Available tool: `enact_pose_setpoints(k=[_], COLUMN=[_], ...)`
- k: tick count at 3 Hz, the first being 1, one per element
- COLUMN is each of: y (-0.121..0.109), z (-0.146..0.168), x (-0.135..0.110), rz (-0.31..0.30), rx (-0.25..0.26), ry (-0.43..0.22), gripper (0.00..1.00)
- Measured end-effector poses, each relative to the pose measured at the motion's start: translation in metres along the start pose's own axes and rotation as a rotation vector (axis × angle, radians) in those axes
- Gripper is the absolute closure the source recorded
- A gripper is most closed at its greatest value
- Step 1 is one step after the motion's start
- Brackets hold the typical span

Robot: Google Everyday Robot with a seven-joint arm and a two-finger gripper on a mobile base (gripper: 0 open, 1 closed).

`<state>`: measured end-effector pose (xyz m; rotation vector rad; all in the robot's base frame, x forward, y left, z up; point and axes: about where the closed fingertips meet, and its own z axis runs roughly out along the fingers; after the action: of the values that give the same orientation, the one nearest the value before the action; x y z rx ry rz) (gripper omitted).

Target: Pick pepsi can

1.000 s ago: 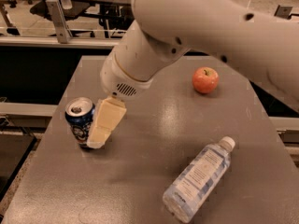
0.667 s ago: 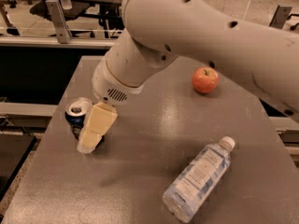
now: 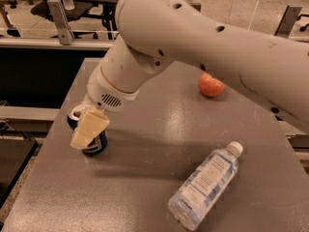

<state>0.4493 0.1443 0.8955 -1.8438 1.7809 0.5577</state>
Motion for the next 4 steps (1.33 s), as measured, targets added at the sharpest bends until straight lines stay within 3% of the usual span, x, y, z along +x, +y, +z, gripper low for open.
enact_pose_setpoints(k=[2,3,4], y=[-0.003,-0.010,-0.018], z=[-0.018,-0.057,-0.100], x=[-0.014,-0.026,-0.041], rz=[0.009,-0.012,-0.050], rx=[-0.030,-0.027,-0.025], ry=[-0.039,-0.082,-0.118], gripper=[0.76,0.98,1.00])
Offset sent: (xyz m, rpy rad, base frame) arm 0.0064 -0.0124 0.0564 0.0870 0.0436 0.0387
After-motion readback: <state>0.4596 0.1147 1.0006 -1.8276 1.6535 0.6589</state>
